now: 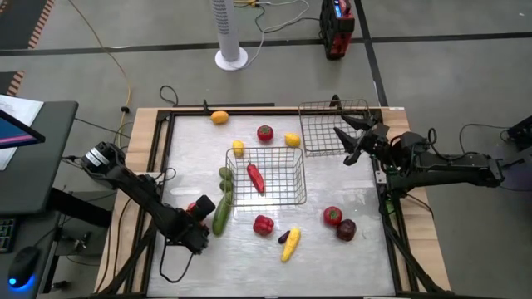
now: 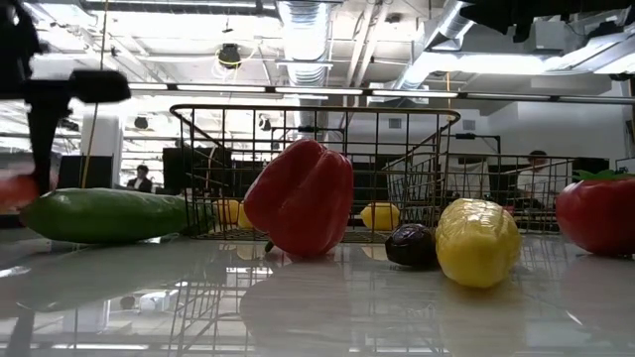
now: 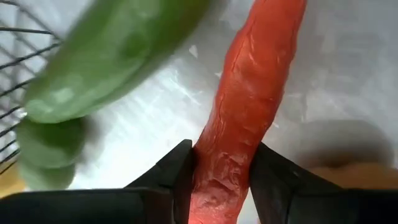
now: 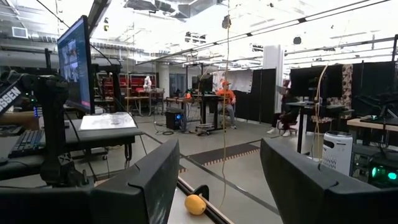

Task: Sort produce into baskets
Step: Put the orange carrot into the left wire basket, then put the green cucumber into the left wire basket

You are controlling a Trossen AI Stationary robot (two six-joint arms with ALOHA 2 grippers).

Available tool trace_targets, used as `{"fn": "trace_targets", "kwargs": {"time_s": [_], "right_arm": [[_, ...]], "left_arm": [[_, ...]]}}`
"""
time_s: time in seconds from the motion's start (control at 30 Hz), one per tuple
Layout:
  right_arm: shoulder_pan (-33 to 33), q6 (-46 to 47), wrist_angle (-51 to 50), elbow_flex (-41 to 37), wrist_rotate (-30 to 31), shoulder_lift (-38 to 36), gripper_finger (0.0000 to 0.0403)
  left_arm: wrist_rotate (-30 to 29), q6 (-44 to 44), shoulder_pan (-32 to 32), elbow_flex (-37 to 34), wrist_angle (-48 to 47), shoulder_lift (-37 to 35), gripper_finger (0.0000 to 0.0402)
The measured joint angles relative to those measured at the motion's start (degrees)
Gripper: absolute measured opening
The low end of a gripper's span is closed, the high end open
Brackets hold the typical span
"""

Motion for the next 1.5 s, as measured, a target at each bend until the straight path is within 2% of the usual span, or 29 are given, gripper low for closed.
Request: {"fn": "trace_targets", "kwargs": {"time_s": [0.17,0.3,0.53,0.83,1.0,1.17,1.27,1.5], "right_arm": [[0.0,0.0,0.0,0.0,0.0,0.4,0.0253],[0.0,0.0,0.2,0.0,0.0,0.7,0.0253],[0.0,0.0,1.2,0.0,0.0,1.5,0.0253],[0.0,-0.6,1.1,0.0,0.0,1.8,0.0253],[0.0,-1.1,1.2,0.0,0.0,1.8,0.0253],[0.0,-1.1,1.4,0.0,0.0,1.8,0.0253],[0.0,-1.1,1.4,0.0,0.0,1.8,0.0253],[-1.1,-1.5,1.0,0.0,0.0,1.8,0.0253]], "left_arm": [[-2.4,-4.7,0.0,5.5,-6.0,0.0,0.011],[-4.3,-9.5,1.6,9.7,-6.5,0.0,0.0112],[-0.1,-11.9,9.1,15.7,-4.8,-1.5,0.0113],[12.0,-4.5,20.5,16.3,13.0,-10.9,0.0114],[9.4,-4.8,27.5,16.3,20.7,-13.3,0.0114],[8.8,-8.3,35.4,16.2,24.9,-12.0,0.0118],[11.0,-8.1,38.2,16.0,24.6,-10.0,0.0137],[10.6,-5.2,39.1,15.9,24.5,-7.1,0.0228]]}}
